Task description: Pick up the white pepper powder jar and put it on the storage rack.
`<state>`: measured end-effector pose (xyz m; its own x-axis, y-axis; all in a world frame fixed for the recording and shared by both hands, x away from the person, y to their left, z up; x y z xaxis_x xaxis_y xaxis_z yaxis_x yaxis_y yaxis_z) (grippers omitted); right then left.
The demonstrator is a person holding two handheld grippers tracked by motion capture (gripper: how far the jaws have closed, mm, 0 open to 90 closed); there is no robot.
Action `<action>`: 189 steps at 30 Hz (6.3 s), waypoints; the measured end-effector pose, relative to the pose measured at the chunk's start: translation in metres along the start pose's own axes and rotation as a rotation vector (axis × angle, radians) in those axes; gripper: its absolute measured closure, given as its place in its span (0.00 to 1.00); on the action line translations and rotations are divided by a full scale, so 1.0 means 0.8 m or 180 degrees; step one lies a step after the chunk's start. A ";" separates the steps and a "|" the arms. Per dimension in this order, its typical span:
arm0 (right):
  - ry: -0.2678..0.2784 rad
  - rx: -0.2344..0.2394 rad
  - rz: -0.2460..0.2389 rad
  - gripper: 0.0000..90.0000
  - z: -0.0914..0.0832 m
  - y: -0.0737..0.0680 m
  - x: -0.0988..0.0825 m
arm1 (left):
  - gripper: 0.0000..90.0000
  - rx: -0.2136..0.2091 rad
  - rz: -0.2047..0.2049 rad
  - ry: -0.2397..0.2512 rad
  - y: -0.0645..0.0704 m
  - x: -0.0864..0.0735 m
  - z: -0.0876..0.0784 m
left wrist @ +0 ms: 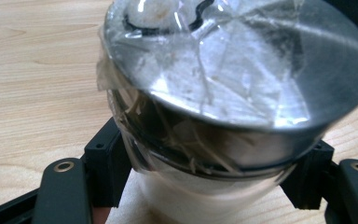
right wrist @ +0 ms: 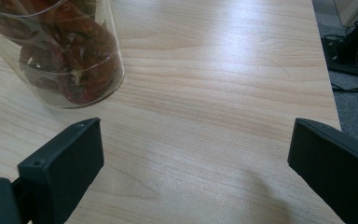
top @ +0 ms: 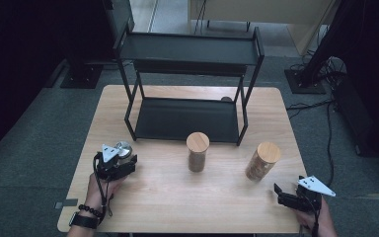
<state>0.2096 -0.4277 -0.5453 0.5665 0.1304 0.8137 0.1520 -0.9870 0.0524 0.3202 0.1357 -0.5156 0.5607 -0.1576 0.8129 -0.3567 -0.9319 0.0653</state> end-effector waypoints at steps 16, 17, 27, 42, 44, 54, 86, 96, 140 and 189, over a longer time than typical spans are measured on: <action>0.0014 0.0003 0.0004 0.04 0.000 0.000 0.000 | 0.34 0.0025 0.0078 -0.0005 0.017 0.011 0.017; 0.0012 0.0003 0.0004 0.04 0.000 0.000 0.000 | 0.34 0.0023 0.0091 -0.0011 0.019 0.012 0.018; 0.0018 0.0008 0.0001 0.04 -0.001 0.000 0.000 | 0.34 -0.0032 0.0132 -0.0040 0.036 0.020 0.030; 0.0025 0.0019 -0.0001 0.04 -0.001 0.000 0.000 | 0.34 -0.0082 0.0178 -0.0080 0.055 0.034 0.048; 0.0026 0.0020 -0.0001 0.04 -0.001 0.000 0.000 | 0.35 -0.0082 0.0178 -0.0082 0.056 0.036 0.050; 0.0025 0.0032 -0.0002 0.04 -0.001 0.000 0.000 | 0.35 -0.0083 0.0250 -0.0091 0.065 0.050 0.058; 0.0026 0.0035 0.0002 0.04 -0.001 0.001 0.000 | 0.35 -0.0069 0.0273 -0.0048 0.082 0.097 0.085; 0.0032 0.0033 0.0002 0.04 -0.001 0.000 0.000 | 0.35 -0.0017 0.0260 -0.0058 0.081 0.109 0.096; 0.0040 0.0025 0.0002 0.04 -0.002 0.000 0.000 | 0.25 0.0283 0.0212 -0.0036 0.061 0.102 0.132; 0.0006 -0.0007 -0.0007 0.04 -0.001 -0.001 0.000 | 0.03 0.0098 0.0100 -0.0160 0.044 0.038 0.106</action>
<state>0.2090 -0.4270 -0.5453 0.5645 0.1325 0.8147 0.1514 -0.9869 0.0555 0.3879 0.0701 -0.5378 0.5866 -0.2023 0.7842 -0.3519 -0.9358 0.0218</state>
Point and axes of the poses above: each handheld gripper's, and its own axes: z roughly forward along the jaws, x roughly out of its top, y roughly to its right, the point moved 3 cm from there along z, roughly forward along the jaws, and after that the axes turned 3 degrees about -x, right-handed, at the moved point
